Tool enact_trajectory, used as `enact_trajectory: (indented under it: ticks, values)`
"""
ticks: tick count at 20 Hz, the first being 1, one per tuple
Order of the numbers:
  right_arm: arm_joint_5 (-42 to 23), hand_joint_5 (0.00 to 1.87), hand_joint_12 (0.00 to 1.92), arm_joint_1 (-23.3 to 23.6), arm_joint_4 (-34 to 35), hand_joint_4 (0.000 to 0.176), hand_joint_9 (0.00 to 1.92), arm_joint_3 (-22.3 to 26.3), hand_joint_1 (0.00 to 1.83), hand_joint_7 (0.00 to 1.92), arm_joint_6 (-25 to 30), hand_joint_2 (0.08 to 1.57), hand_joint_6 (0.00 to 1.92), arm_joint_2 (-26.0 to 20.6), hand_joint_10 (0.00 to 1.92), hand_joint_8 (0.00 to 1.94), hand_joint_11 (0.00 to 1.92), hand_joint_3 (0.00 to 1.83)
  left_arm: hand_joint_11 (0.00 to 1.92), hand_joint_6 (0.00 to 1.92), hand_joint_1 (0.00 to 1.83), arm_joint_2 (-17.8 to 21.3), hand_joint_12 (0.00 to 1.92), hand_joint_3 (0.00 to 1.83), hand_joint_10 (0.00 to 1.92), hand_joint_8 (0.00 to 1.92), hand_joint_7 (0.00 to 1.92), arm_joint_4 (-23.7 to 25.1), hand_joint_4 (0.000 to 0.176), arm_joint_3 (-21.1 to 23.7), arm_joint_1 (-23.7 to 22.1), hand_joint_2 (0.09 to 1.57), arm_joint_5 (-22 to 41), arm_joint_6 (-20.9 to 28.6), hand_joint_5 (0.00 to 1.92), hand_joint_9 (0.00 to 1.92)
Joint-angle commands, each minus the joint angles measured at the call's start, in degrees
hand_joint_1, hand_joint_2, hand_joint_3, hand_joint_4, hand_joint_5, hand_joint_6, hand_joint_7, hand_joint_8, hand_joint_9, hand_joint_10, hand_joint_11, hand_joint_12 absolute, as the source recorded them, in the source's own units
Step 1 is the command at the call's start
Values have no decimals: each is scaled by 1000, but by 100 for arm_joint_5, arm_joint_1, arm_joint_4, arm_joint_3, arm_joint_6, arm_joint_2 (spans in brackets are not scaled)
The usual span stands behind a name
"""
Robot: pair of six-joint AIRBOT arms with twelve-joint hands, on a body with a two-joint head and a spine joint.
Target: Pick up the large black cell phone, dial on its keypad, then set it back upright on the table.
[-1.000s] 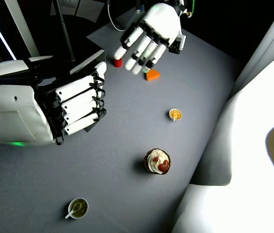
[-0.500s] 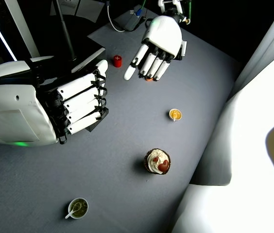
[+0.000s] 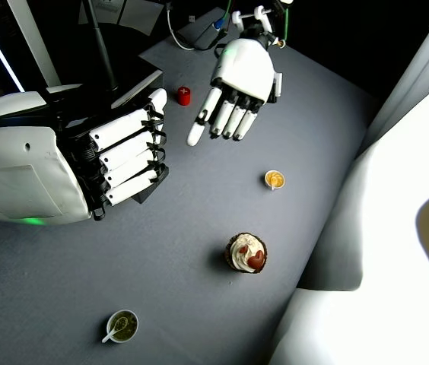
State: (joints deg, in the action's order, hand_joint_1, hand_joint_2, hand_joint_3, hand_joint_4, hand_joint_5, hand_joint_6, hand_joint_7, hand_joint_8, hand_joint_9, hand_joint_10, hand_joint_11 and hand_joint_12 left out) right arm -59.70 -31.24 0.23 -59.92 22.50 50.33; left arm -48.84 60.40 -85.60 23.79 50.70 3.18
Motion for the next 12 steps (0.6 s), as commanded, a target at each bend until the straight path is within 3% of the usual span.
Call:
enact_trajectory:
  ticks: [1,8,12]
  values:
    - [-849,942,1579,109,166,0,981,21,1489,953,141,1100,842,-60,1051,907,856,0,1002,0,1304,-19,1921,3,1921,1550,656,-431,104,52,-162,1272,366,-49,0,880]
    - [-849,985,1553,107,172,0,1008,35,1492,977,140,1087,774,-55,1009,874,870,0,949,0,1298,-190,1921,4,1921,1568,644,-453,111,239,-274,1279,413,-254,0,826]
    - [-849,964,1550,103,172,0,1025,36,1492,985,127,1087,795,-47,990,868,874,0,959,0,1298,-237,1921,1,1921,1563,647,-452,100,361,-315,1279,409,-278,0,837]
